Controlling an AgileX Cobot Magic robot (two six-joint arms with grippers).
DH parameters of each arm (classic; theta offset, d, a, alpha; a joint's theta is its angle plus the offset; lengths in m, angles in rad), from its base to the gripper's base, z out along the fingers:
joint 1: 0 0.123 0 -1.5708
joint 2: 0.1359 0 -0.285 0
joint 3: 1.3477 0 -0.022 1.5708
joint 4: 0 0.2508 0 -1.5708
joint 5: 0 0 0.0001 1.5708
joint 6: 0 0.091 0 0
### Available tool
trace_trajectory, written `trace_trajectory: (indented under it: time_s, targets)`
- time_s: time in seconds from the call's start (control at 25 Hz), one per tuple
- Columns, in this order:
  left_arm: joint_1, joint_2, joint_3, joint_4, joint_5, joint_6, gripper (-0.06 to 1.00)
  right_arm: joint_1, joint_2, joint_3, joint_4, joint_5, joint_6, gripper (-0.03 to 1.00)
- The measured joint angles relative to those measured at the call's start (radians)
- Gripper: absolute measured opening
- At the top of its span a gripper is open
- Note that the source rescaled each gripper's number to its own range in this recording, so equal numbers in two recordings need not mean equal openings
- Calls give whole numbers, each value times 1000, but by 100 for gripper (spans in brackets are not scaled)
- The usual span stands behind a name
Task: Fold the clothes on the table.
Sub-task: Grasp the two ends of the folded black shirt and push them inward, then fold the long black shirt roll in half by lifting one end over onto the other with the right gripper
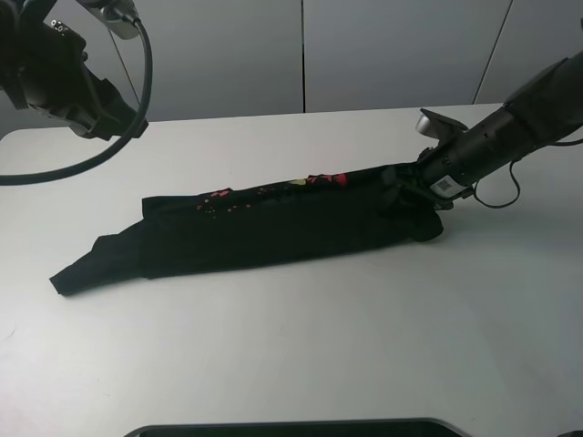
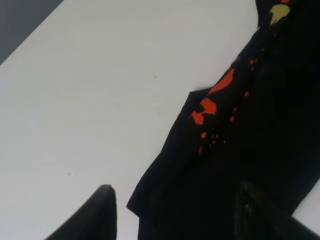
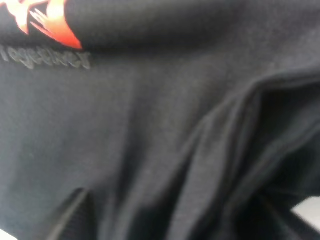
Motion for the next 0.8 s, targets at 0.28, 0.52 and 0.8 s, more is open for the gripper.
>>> trace_trajectory:
  time_s: [0.28,0.52,0.8]
  targets:
    - [0,0,0,0,19,0,67,-16,9,0,-74,-21,71,9]
    - [0,0,0,-4,21,0,67,-193,-47,4,-249,13,179,9]
    - [0,0,0,-12,22,0,67,-358,-344,11,-277,129,222,9]
